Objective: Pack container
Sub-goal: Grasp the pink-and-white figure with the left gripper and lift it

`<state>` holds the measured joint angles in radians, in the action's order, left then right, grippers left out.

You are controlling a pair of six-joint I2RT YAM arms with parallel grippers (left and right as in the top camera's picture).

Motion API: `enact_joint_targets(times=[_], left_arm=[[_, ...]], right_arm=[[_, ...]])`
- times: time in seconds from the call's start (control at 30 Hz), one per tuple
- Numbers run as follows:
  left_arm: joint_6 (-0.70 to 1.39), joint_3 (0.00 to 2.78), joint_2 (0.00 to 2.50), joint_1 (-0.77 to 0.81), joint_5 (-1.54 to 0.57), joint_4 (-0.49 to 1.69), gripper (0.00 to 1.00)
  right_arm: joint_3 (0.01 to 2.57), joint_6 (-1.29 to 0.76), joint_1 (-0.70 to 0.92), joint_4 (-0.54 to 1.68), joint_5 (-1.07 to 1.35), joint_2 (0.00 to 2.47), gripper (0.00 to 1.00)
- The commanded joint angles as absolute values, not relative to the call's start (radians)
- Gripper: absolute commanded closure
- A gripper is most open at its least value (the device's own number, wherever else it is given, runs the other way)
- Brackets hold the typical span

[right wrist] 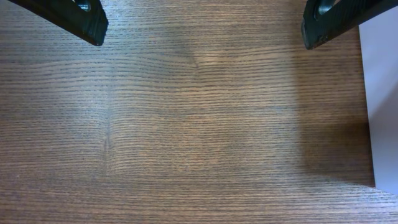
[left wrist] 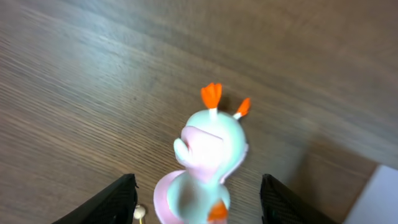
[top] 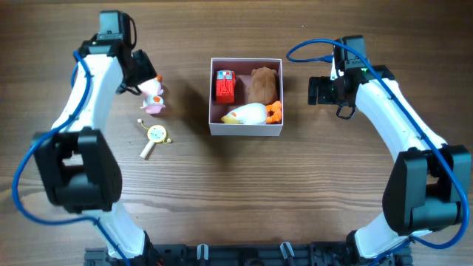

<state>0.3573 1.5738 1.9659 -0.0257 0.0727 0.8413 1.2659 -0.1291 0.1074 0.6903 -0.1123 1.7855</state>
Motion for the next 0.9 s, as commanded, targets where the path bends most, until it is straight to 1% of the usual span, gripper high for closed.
enact_joint_targets(times=[0.0, 0.03, 0.07, 0.13, 0.2, 0.23, 0.27, 0.3, 0.33, 0.37, 0.5, 0.67, 0.73, 0.87], left_arm=[[0.356, 1.569, 2.061, -0.022, -0.013, 0.846, 0.39], [0.356, 1.569, 2.078, -0.022, -0.041, 0.845, 0.39], [0.356, 1.569, 2.101, -0.022, -0.074, 0.845, 0.34], [0.356, 1.569, 2.138, -0.022, -0.097, 0.846, 0.3], [0.355, 1.569, 2.162, -0.022, -0.097, 0.846, 0.3], [0.355, 1.569, 2.179, -0.022, -0.097, 0.847, 0.33], [0.355, 1.569, 2.191, -0.022, -0.097, 0.849, 0.43], [0.355, 1.569, 2.193, -0.022, -0.097, 0.852, 0.68], [0.355, 1.569, 2.194, -0.022, -0.097, 0.854, 0.87], [0.356, 1.569, 2.19, -0.022, -0.102, 0.857, 0.96], [0.355, 1.573, 2.13, -0.022, -0.108, 0.882, 0.96], [0.356, 1.578, 1.934, 0.004, -0.109, 0.915, 0.96], [0.356, 1.578, 1.867, 0.038, -0.109, 0.927, 0.96], [0.357, 1.578, 1.741, 0.198, -0.108, 0.923, 0.96]], right_arm=[[1.267, -0.119, 0.105, 0.688, -0.107, 1.777, 0.0], [1.267, -0.118, 0.105, 0.688, -0.107, 1.777, 0.0], [1.267, -0.119, 0.105, 0.688, -0.107, 1.777, 0.01], [1.267, -0.119, 0.105, 0.688, -0.107, 1.777, 0.0], [1.267, -0.119, 0.105, 0.688, -0.107, 1.777, 0.0], [1.267, -0.119, 0.105, 0.688, -0.107, 1.777, 0.01], [1.267, -0.118, 0.105, 0.688, -0.107, 1.777, 0.0], [1.267, -0.119, 0.105, 0.688, -0.107, 1.777, 0.0], [1.267, -0.119, 0.105, 0.688, -0.107, 1.777, 0.01], [1.267, -0.119, 0.105, 0.688, -0.107, 1.777, 0.0], [1.267, -0.119, 0.105, 0.688, -0.107, 1.777, 0.0], [1.267, -0.119, 0.105, 0.688, -0.107, 1.777, 0.01], [1.267, -0.118, 0.105, 0.688, -0.107, 1.777, 0.0], [1.267, -0.119, 0.105, 0.688, -0.107, 1.777, 0.0]])
